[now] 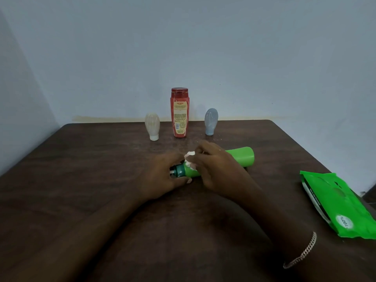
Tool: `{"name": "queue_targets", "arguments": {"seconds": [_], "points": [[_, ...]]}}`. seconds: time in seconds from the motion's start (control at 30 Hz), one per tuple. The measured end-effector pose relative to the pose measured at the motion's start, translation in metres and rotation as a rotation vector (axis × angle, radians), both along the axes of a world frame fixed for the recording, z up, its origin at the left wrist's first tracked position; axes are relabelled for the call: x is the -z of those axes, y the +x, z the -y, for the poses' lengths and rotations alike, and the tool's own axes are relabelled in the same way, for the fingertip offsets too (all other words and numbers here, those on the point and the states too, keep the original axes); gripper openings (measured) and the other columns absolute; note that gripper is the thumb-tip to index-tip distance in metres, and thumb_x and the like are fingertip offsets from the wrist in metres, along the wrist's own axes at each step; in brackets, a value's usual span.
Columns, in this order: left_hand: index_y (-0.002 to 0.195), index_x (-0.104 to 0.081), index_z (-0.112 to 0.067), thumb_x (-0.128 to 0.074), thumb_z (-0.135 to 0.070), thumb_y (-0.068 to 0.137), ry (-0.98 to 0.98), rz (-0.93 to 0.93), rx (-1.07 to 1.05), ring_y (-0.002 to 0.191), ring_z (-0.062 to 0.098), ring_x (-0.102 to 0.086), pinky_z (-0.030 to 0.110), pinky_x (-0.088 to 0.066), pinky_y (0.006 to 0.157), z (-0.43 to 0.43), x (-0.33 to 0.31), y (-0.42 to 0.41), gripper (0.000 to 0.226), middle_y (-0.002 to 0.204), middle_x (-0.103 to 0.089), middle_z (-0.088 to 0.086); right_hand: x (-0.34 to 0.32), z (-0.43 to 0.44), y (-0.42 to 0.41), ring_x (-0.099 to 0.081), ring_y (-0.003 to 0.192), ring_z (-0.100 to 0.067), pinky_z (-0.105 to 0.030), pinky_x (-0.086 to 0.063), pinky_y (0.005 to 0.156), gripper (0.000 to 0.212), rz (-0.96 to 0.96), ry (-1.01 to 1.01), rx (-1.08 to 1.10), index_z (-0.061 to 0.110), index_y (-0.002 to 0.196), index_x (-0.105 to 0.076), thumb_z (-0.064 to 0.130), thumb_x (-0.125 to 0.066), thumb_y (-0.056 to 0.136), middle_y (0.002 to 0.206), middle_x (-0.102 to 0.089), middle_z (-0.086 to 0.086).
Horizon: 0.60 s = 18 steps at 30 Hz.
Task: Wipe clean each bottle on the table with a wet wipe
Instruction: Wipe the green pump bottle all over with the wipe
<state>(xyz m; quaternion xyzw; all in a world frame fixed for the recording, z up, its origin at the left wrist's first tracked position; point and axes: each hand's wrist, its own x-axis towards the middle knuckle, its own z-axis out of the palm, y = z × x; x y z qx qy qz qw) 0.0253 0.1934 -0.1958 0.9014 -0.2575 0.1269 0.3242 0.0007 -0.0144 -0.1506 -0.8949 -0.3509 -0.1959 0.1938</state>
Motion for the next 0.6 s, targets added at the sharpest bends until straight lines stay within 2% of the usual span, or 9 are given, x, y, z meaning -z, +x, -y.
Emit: {"name": "queue_targets", "arguments": {"seconds": [0.13, 0.23, 0.37, 0.53, 0.6], "points": [[0.124, -0.057, -0.036, -0.074, -0.063, 0.08, 0.075, 0.037, 0.014, 0.093, -0.001, -0.061, 0.023, -0.054, 0.076, 0.0, -0.007, -0.001, 0.054, 0.107, -0.065, -0.016, -0.005, 0.033, 0.01, -0.054, 0.079, -0.008, -0.02, -0.043, 0.065, 0.023, -0.077, 0.128, 0.071, 0.015, 0.108, -0.074, 0.008, -0.065, 0.087, 0.094, -0.056, 0.003], [0.123, -0.052, -0.041, -0.057, -0.076, 0.084, 0.147, 0.015, 0.005, 0.092, -0.001, -0.06, 0.026, -0.055, 0.074, 0.001, -0.008, -0.001, 0.052, 0.11, -0.064, -0.016, -0.004, 0.057, 0.02, -0.057, 0.073, -0.013, -0.033, -0.048, 0.064, 0.018, -0.089, 0.151, 0.155, 0.02, 0.096, -0.076, 0.011, -0.069, 0.082, 0.086, -0.059, -0.001], [0.124, -0.049, -0.044, -0.039, -0.082, 0.087, 0.172, -0.041, 0.002, 0.093, -0.003, -0.061, 0.024, -0.052, 0.075, -0.001, -0.004, 0.002, 0.053, 0.119, -0.063, -0.018, -0.003, 0.075, 0.028, -0.059, 0.071, -0.011, -0.036, -0.049, 0.065, 0.014, -0.153, 0.147, 0.235, 0.022, 0.087, -0.077, 0.013, -0.072, 0.078, 0.083, -0.063, 0.0], [0.132, -0.049, -0.04, -0.054, -0.078, 0.084, 0.204, -0.079, -0.018, 0.093, -0.002, -0.059, 0.017, -0.048, 0.071, 0.003, -0.003, 0.003, 0.061, 0.127, -0.062, -0.015, 0.005, 0.063, 0.029, -0.056, 0.067, -0.006, -0.02, -0.038, 0.058, 0.015, -0.164, 0.099, 0.227, 0.019, 0.089, -0.078, 0.012, -0.069, 0.08, 0.079, -0.062, 0.006], [0.137, -0.049, -0.036, -0.057, -0.078, 0.081, 0.226, -0.088, -0.05, 0.091, -0.001, -0.057, 0.018, -0.046, 0.07, 0.005, -0.002, 0.003, 0.071, 0.127, -0.061, -0.012, 0.009, 0.049, 0.024, -0.054, 0.069, -0.008, -0.019, -0.036, 0.06, 0.015, -0.155, 0.082, 0.182, 0.016, 0.092, -0.078, 0.012, -0.068, 0.081, 0.079, -0.058, 0.007]]}}
